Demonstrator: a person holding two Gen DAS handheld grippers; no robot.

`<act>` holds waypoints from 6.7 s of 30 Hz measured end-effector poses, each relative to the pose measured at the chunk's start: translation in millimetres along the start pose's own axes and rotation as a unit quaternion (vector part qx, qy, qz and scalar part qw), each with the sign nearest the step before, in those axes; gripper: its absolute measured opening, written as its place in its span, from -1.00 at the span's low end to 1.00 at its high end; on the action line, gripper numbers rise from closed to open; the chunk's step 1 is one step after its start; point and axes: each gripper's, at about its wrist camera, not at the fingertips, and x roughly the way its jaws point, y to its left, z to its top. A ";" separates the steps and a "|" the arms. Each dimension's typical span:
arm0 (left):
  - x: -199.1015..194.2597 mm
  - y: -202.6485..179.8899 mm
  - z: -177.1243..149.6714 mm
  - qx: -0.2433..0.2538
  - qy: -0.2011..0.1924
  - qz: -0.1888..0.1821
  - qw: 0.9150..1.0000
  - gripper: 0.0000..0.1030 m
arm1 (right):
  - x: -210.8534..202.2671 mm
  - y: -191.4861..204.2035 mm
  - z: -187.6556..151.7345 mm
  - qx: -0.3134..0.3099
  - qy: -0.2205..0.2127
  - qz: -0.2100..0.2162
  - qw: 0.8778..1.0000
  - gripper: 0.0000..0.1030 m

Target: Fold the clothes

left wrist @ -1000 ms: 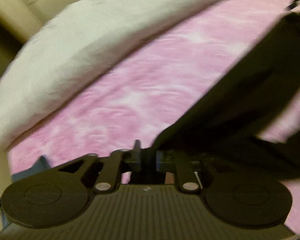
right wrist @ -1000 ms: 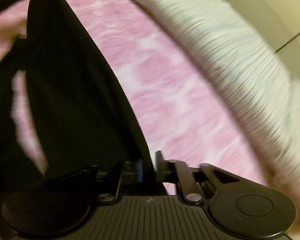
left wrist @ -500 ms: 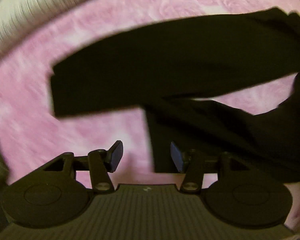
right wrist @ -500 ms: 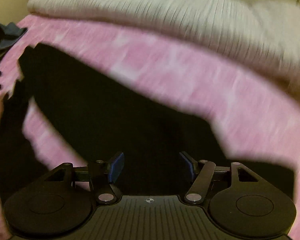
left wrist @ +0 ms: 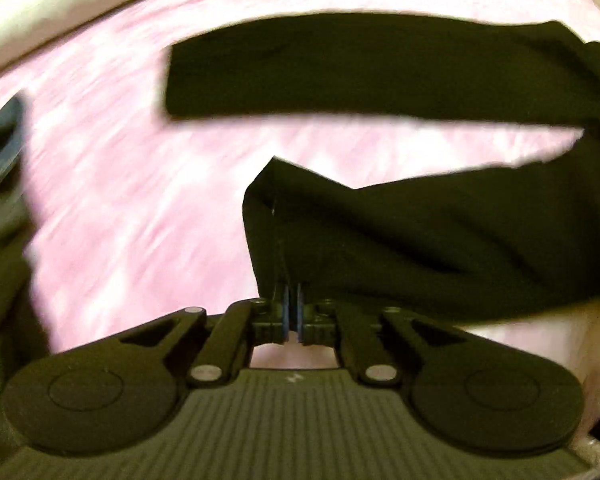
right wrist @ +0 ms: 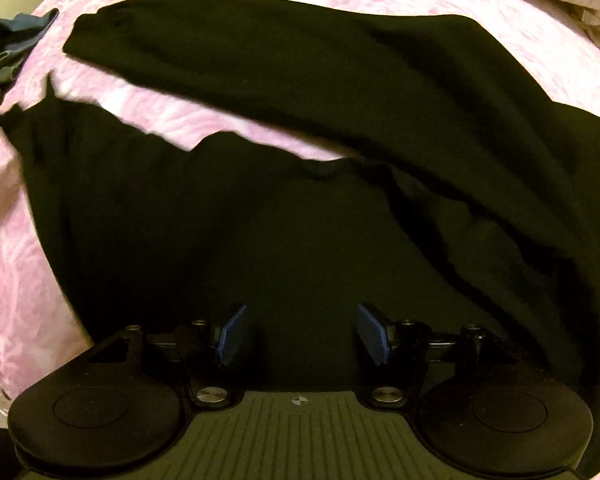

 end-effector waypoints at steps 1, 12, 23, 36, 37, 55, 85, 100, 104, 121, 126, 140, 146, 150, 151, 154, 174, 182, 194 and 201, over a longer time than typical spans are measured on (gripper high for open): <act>-4.8 6.0 -19.2 -0.005 0.011 0.005 1.000 -0.98 | -0.6 5.0 -2.4 -0.002 0.001 0.003 1.000 0.24; -3.2 23.7 -66.1 -0.021 0.033 0.035 0.999 -0.86 | -8.9 31.9 -34.3 0.028 0.019 0.010 0.999 0.26; -1.1 -139.3 36.0 0.191 -0.061 -0.068 0.977 -0.47 | -86.3 -69.9 -81.8 0.167 -0.049 -0.098 0.980 0.27; 2.5 -435.4 195.6 0.302 -0.119 -0.123 0.938 -0.18 | -129.0 -338.3 -109.2 0.200 -0.131 -0.101 0.966 0.27; 6.5 -459.3 212.9 0.310 -0.121 -0.123 0.935 -0.18 | -130.8 -360.1 -110.0 0.201 -0.137 -0.098 0.965 0.27; 125.1 -684.7 468.9 0.357 -0.099 -0.190 0.909 -0.22 | -80.2 -492.1 -132.1 0.238 -0.113 0.058 0.963 0.27; 75.1 -706.0 449.2 0.439 -0.161 -0.171 0.867 -0.22 | -116.5 -500.8 -192.6 0.340 -0.167 0.031 0.925 0.05; 62.6 -663.9 276.5 0.392 -0.105 -0.263 0.875 -0.25 | -47.2 -497.4 -51.7 0.127 -0.142 0.063 0.980 -1.00; 56.7 -667.1 272.9 0.387 -0.115 -0.274 0.873 -0.25 | -72.1 -505.0 -55.6 0.141 -0.153 0.088 0.974 -1.00; 65.0 -691.4 275.3 0.427 -0.145 -0.268 0.851 -0.80 | -128.9 -502.0 -44.0 0.142 -0.226 0.111 0.957 -1.00; 71.2 -681.7 291.0 0.404 -0.128 -0.267 0.865 -0.84 | -115.7 -512.2 -23.8 0.139 -0.219 0.110 0.960 -1.00; 82.2 -687.3 270.2 0.402 -0.113 -0.293 0.860 -0.45 | -41.1 -503.1 -28.6 0.083 -0.133 0.104 0.982 -0.84; 84.6 -691.7 275.3 0.400 -0.119 -0.274 0.866 -0.41 | -78.2 -513.4 -25.5 0.111 -0.176 0.136 0.969 -0.98; 89.8 -696.4 280.4 0.398 -0.122 -0.252 0.874 -0.41 | -86.7 -515.1 -2.3 0.109 -0.210 0.152 0.960 -0.99; 91.2 -697.6 281.7 0.397 -0.123 -0.247 0.876 -0.41 | -81.8 -514.1 5.0 0.107 -0.211 0.150 0.960 -0.98; 95.4 -700.1 284.2 0.395 -0.125 -0.234 0.879 -0.35 | -55.0 -515.4 17.0 0.109 -0.198 0.143 0.963 -0.98; 102.8 -691.3 271.4 0.381 -0.134 -0.249 0.881 -0.31 | -20.3 -533.1 4.8 0.072 -0.186 0.193 0.961 -0.21; 104.4 -690.6 273.7 0.383 -0.137 -0.254 0.878 -0.31 | -9.7 -545.0 6.8 0.080 -0.181 0.241 0.950 -0.15; 93.1 -702.7 278.6 0.410 -0.135 -0.262 0.863 -0.30 | -32.3 -558.4 -18.0 0.140 -0.123 0.257 0.948 -0.83; 97.7 -713.0 279.0 0.404 -0.123 -0.250 0.871 -0.25 | -32.7 -540.1 -26.5 0.133 -0.092 0.213 0.964 -0.94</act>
